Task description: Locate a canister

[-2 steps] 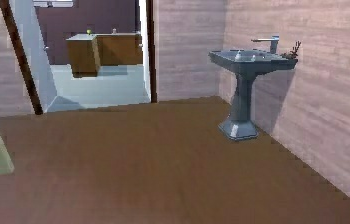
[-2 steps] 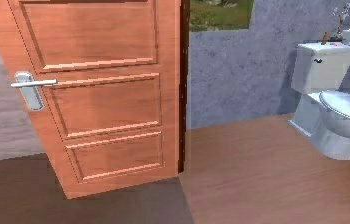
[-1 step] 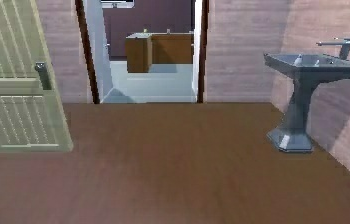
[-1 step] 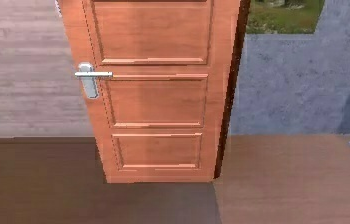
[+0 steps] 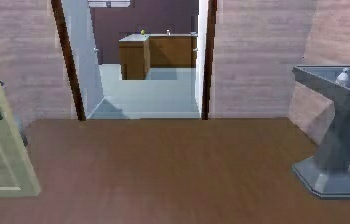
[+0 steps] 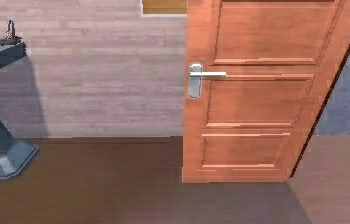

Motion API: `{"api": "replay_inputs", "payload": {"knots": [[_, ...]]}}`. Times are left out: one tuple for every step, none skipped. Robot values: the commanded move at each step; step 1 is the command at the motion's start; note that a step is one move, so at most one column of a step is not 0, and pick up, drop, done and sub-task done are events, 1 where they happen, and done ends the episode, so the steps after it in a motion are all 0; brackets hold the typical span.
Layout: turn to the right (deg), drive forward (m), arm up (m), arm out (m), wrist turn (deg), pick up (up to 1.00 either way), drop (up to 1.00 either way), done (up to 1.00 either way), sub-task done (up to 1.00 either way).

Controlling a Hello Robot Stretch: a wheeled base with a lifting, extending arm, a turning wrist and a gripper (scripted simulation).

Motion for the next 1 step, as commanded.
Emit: {"api": "replay_inputs", "payload": {"knots": [[-45.0, 0.0, 0.0, 0.0, 0.0, 0.0, 0.0, 0.0, 0.0]]}}
